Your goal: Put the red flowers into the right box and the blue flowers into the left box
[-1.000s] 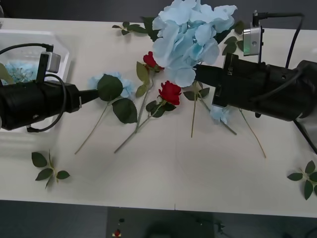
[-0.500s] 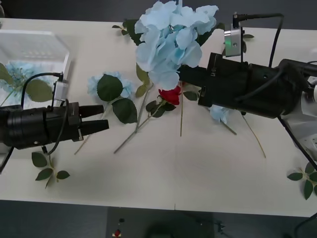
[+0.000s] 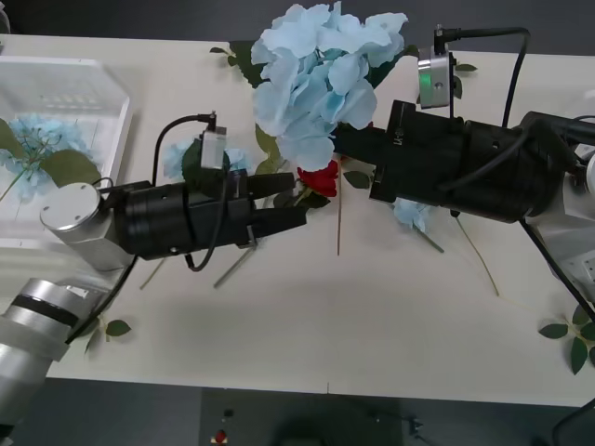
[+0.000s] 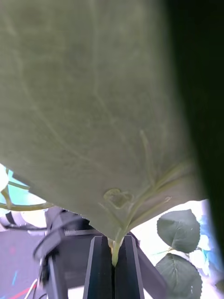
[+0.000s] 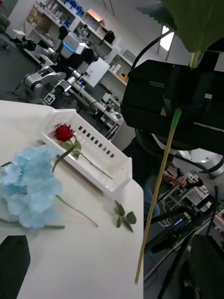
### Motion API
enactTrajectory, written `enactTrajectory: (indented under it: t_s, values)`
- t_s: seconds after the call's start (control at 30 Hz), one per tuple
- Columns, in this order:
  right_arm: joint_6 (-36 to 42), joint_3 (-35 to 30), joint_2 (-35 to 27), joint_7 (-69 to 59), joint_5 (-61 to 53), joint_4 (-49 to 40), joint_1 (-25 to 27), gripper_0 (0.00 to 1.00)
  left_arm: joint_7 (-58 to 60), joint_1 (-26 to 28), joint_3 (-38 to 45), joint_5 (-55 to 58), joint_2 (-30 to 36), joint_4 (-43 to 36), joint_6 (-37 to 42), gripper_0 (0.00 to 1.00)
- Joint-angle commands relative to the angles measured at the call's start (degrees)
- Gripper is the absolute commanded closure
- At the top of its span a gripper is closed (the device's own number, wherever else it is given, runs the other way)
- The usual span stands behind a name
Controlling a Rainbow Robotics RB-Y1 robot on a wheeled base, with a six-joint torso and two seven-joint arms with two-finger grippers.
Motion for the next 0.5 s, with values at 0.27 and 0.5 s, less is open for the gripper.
enactTrajectory:
  t_s: [0.27,0.5]
  values:
    - [-0.3,-0.1,1.0,1.7,-0.2,-1.0,-1.8,1.0,-0.1,-1.9,-2.7,0.8,-3.9,-0.2,-0.4,0.0]
    - [-0.3,0.2,1.1,1.7,-0.2,-1.0,-1.8,1.0,-0.1,-1.9,-4.4,0.6,-5.9,0.1,-0.1,0.0]
